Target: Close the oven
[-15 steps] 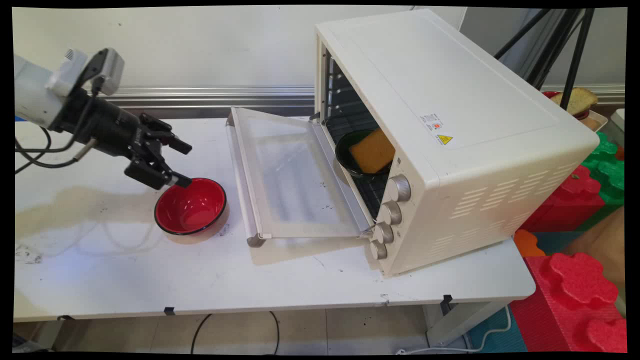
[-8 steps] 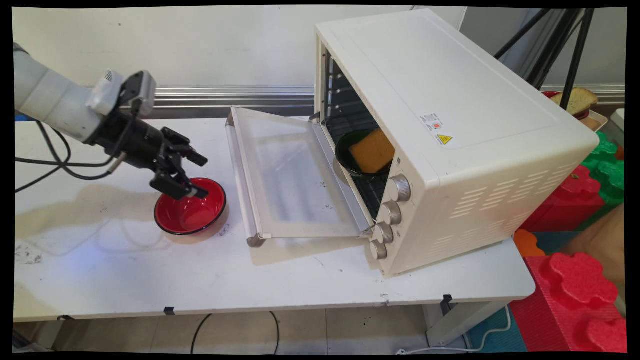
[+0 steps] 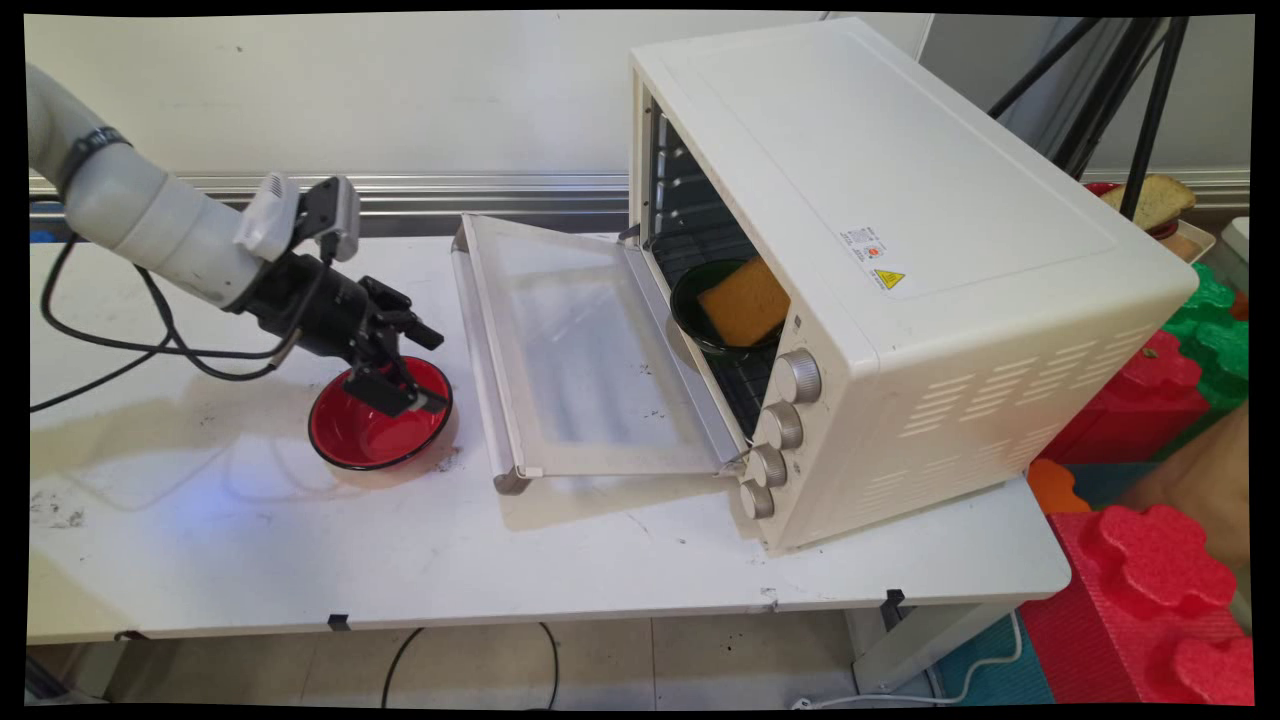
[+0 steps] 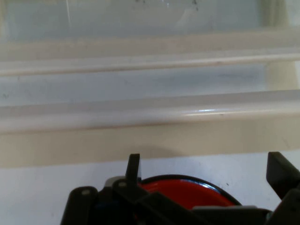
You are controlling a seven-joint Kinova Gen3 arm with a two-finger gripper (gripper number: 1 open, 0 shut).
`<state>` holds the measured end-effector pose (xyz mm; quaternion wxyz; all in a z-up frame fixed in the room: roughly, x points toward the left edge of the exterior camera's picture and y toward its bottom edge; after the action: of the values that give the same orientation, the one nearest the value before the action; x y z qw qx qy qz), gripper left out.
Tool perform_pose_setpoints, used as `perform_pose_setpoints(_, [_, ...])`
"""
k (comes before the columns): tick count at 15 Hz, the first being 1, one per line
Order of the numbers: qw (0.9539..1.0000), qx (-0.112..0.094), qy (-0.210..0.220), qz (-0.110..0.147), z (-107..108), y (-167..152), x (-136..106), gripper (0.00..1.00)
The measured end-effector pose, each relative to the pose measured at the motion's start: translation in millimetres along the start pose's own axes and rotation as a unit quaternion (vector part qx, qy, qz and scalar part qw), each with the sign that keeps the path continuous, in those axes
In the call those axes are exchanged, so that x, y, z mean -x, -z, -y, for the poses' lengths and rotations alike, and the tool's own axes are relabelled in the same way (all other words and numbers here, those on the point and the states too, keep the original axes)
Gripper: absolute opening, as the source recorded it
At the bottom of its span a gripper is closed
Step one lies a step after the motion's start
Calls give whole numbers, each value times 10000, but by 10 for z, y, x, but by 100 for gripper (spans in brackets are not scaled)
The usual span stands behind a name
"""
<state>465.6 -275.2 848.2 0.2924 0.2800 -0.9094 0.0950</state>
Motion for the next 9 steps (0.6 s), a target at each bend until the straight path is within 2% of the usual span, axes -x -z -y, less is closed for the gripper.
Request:
perform_pose_setpoints(4, [10000, 0, -48, 18, 6, -140, 3, 100])
perform_pose_setpoints(5, [10000, 0, -60, 17, 5, -168, 3, 0])
perform_pose_setpoints(9, [10000, -4, -96, 1, 3, -268, 1, 0])
